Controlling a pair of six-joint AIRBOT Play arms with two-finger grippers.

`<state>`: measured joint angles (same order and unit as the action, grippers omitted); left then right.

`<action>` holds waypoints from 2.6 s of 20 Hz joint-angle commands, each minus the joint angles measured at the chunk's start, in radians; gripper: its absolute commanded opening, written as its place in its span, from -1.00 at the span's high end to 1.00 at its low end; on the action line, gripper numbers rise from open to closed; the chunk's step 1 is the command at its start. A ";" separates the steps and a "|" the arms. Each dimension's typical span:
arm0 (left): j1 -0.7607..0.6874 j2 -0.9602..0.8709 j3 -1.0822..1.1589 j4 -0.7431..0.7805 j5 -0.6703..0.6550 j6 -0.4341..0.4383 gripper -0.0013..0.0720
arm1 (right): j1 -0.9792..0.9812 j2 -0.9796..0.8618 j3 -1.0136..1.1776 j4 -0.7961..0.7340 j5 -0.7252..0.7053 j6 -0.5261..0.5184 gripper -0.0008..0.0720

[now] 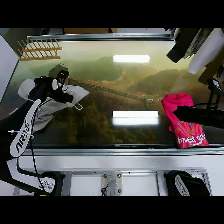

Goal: Fold the clothes and pants, and hang the long-sleeved shirts on hangers.

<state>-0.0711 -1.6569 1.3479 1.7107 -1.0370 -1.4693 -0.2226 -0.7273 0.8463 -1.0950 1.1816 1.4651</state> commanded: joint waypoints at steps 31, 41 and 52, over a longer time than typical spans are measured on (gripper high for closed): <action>0.148 -0.285 0.272 -0.642 -0.114 -0.124 -0.73 | 0.001 0.001 0.000 0.072 0.001 0.001 0.93; 0.056 -0.296 0.275 -0.639 -0.111 -0.060 0.95 | 0.000 -0.151 -0.002 -0.051 -0.002 0.051 -0.46; 0.072 -0.241 0.274 -0.638 -0.084 -0.045 0.95 | 0.109 -0.723 -0.068 0.377 -0.404 -0.065 -0.46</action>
<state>-0.0002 -1.9034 1.6218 1.0729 -1.1271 -1.5169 -0.1658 -1.3308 0.7788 -0.9073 0.8761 1.4918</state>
